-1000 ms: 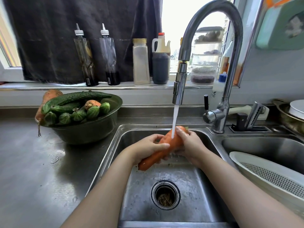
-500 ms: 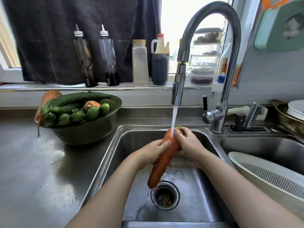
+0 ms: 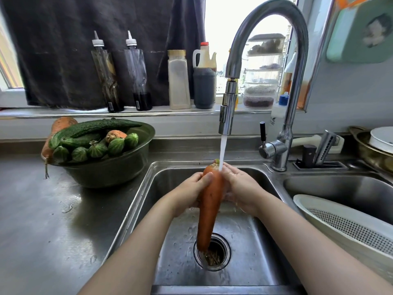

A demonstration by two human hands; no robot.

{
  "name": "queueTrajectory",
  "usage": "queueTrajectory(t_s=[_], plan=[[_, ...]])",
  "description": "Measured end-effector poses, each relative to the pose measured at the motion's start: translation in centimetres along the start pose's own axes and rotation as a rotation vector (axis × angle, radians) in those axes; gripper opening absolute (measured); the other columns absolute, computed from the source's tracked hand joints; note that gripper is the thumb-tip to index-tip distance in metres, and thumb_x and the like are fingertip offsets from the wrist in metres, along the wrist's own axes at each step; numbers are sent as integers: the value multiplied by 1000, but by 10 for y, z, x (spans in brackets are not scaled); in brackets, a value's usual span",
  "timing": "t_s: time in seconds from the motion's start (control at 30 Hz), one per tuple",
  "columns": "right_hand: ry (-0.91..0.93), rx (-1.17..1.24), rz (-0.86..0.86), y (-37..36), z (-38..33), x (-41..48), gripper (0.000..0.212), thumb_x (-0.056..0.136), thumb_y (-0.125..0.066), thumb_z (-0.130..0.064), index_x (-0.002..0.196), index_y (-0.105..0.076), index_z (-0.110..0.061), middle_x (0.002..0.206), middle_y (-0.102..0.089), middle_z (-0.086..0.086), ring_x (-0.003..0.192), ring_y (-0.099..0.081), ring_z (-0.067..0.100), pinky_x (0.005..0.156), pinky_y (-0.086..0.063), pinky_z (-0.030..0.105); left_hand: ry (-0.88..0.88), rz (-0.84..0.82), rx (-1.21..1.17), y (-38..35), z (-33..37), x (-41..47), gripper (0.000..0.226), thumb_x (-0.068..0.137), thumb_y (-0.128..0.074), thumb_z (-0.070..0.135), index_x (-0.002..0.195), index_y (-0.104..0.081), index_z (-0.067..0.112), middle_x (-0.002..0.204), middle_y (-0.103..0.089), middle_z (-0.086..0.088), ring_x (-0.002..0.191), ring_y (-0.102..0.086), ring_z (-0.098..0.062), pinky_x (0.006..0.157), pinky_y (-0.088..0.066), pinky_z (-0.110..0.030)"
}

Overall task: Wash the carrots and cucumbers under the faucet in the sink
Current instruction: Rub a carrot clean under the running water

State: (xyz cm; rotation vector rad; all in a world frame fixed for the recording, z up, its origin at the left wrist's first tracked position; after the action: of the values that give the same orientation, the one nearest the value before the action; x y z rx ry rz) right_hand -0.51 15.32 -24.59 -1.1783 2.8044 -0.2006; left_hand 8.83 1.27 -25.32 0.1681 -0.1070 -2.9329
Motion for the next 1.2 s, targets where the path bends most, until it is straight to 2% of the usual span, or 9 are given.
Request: queueTrajectory(t_s=[0.07,0.2,0.33,0.53,0.7,0.83,0.93,1.07,1.2], plan=[[-15,-20,-2,6,-3,0,33,110,-46,-29,140,-59,-30,118,-73,14,102,-70,35,84,-57,47,-12,0,-44,0,3,0,51,97,-50,61,137,-55,30,124,-73,-10,112,-72,-31,100,-55,-55],[-17,-171,-38,11,-6,-7,35,103,-59,-34,137,-59,-41,113,-72,-4,89,-64,18,73,-42,36,16,11,-78,-1,5,-2,50,103,-40,58,139,-58,28,121,-75,-9,111,-72,-29,96,-58,-46],[16,-124,-91,7,-8,-12,29,96,-70,-24,125,-64,-23,101,-73,7,79,-66,22,73,-52,39,-21,4,-41,-4,5,-3,52,101,-43,59,138,-59,25,117,-75,-14,108,-72,-31,99,-57,-50],[6,-142,141,2,-4,-6,30,102,-60,-43,110,-72,-17,102,-77,8,93,-73,25,88,-59,48,29,-80,-38,-9,8,-5,46,100,-54,53,136,-61,24,118,-76,-11,105,-73,-29,81,-61,-40],[3,-202,255,6,1,-2,31,105,-55,-41,97,-75,-19,95,-77,8,85,-73,24,67,-58,36,77,-195,3,-11,3,-4,47,96,-69,38,140,-59,24,126,-72,-13,120,-67,-35,107,-50,-55],[9,-226,306,7,-2,-1,31,104,-56,-43,95,-76,-22,97,-77,8,90,-72,25,71,-59,38,-43,-106,159,-25,3,1,34,99,-62,41,130,-65,28,124,-70,-12,105,-72,-22,94,-60,-40],[-27,-129,176,7,-3,-1,27,104,-58,-37,106,-74,-16,104,-76,10,90,-71,25,80,-60,47,-96,54,200,-26,6,5,48,100,-53,57,131,-63,22,119,-69,-9,97,-74,-18,90,-61,-41],[-19,-67,51,6,-2,-3,18,104,-59,-21,107,-71,-8,95,-74,14,84,-72,26,75,-62,48,-100,17,161,-17,13,-3,24,110,-38,40,122,-58,35,110,-67,10,85,-68,8,79,-53,-11],[-42,-148,239,12,0,4,26,104,-60,-31,99,-75,-10,100,-74,23,84,-69,32,82,-60,57,54,-158,40,-15,5,-6,38,105,-54,38,142,-48,37,133,-66,-10,111,-71,-28,92,-59,-46]])
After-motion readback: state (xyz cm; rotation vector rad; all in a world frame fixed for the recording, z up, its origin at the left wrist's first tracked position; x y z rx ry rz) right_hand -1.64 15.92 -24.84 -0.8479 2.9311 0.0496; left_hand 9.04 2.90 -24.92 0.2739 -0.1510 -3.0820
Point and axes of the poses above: each hand's wrist, its own x-axis towards the middle knuckle, its own y-axis out of the back of the hand, z = x × y, the point moved 1 cm from there along x, towards the middle knuckle
